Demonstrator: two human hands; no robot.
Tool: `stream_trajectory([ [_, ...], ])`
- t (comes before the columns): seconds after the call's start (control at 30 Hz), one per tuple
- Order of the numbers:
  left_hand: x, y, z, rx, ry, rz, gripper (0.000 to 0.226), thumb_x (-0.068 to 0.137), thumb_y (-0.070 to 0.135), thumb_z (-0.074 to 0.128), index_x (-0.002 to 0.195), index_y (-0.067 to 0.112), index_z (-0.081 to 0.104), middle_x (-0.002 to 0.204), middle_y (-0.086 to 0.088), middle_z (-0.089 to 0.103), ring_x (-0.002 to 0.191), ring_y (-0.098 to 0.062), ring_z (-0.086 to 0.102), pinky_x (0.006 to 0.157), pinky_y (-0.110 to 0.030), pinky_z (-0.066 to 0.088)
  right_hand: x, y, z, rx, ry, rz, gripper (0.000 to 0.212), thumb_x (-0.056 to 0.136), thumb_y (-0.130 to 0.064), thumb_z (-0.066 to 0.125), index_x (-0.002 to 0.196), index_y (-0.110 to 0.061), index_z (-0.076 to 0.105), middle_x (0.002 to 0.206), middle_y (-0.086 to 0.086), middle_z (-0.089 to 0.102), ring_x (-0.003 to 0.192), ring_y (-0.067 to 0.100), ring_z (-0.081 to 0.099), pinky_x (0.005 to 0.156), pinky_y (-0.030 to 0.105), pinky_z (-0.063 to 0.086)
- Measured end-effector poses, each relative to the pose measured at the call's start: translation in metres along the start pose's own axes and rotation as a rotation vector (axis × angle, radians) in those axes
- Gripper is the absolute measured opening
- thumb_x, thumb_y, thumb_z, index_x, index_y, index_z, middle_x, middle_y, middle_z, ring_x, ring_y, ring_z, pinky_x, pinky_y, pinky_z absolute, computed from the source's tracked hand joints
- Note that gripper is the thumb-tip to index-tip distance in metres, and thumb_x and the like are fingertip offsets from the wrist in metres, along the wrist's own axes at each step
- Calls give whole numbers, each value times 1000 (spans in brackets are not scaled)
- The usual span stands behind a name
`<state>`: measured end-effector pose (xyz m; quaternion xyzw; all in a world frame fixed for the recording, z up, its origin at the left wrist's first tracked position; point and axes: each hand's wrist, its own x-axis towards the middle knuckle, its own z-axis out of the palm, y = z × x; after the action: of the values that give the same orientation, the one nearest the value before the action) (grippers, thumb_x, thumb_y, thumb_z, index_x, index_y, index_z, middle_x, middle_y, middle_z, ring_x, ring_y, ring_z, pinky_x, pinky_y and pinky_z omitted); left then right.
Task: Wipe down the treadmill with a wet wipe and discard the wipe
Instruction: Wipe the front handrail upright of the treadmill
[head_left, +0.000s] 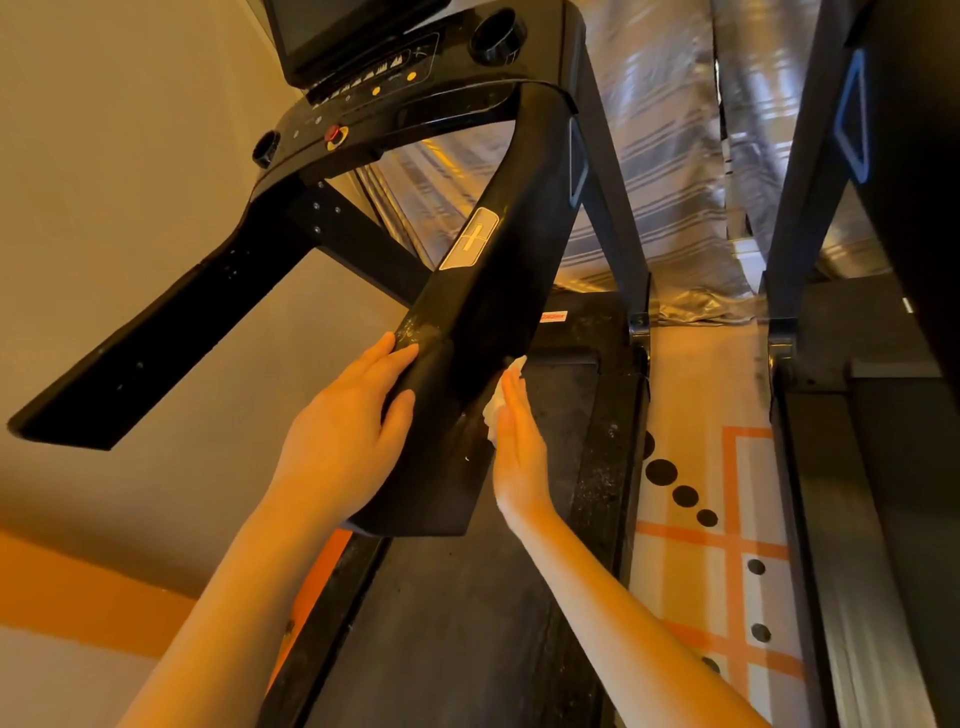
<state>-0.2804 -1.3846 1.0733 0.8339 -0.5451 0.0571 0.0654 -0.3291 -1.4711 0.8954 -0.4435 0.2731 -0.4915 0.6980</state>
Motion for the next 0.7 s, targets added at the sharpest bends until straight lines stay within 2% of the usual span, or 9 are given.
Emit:
stream_trajectory([
  [0.07, 0, 1, -1, -3, -3, 2, 49, 104, 32, 38, 151, 34, 28, 160, 13, 19, 144, -13, 29, 112, -28, 29, 14, -11, 4, 88, 1, 20, 50, 103, -44, 39, 151, -41, 25, 154, -18, 29, 147, 9, 25, 104, 8, 31],
  [0.1, 0, 1, -1, -3, -4, 2, 49, 104, 32, 38, 151, 34, 28, 160, 13, 20, 144, -13, 29, 112, -28, 29, 16, -17, 7, 137, -4, 41, 53, 104, -42, 37, 154, -35, 21, 153, -20, 29, 145, 5, 25, 98, 3, 30],
  [0.13, 0, 1, -1, -2, -6, 1, 49, 104, 32, 38, 151, 35, 28, 160, 14, 20, 144, -12, 29, 112, -28, 29, 13, -18, 8, 168, -9, 60, 59, 102, -48, 38, 156, -34, 19, 154, -21, 28, 143, 1, 24, 100, 4, 29],
  [0.2, 0, 0, -1, 2, -5, 0, 49, 104, 32, 38, 151, 35, 28, 160, 14, 20, 144, -12, 29, 112, -28, 29, -4, -14, 9, 182, -34, 71, 67, 95, -61, 42, 155, -39, 21, 154, -26, 30, 142, -4, 27, 113, 18, 25],
  [0.27, 0, 0, 0, 5, 0, -4, 49, 104, 32, 38, 151, 35, 28, 160, 14, 20, 144, -12, 29, 111, -28, 30, -37, 0, 11, 27, -73, -34, 55, 102, -46, 40, 153, -41, 22, 155, -29, 27, 143, -5, 26, 117, 23, 24],
  [0.37, 0, 1, 1, 9, 17, -6, 48, 104, 32, 38, 151, 34, 29, 160, 14, 21, 143, -13, 31, 110, -27, 31, -75, 12, 18, -156, -96, -221, 46, 105, -33, 31, 147, -47, 19, 157, -33, 16, 146, -5, 15, 114, 13, 22],
  [0.47, 0, 2, 0, 11, 14, -5, 48, 104, 31, 38, 151, 34, 30, 160, 13, 22, 143, -13, 31, 110, -28, 32, -55, 11, 18, -191, -64, -222, 45, 106, -32, 29, 147, -46, 16, 159, -28, 14, 147, -3, 13, 118, 16, 19],
  [0.6, -1, 3, -1, 11, 9, -3, 48, 104, 31, 38, 151, 34, 29, 160, 13, 21, 144, -13, 29, 112, -29, 30, -10, 0, 16, -240, 2, -125, 47, 108, -32, 30, 144, -53, 9, 160, -21, 12, 148, 1, 13, 122, 35, 21],
  [0.7, -1, 3, -1, 16, 11, 0, 48, 104, 31, 38, 151, 34, 29, 160, 13, 21, 144, -13, 28, 112, -28, 29, -25, -4, 20, -193, -14, -171, 47, 107, -34, 29, 146, -53, 11, 161, -23, 14, 149, 1, 14, 123, 36, 20],
])
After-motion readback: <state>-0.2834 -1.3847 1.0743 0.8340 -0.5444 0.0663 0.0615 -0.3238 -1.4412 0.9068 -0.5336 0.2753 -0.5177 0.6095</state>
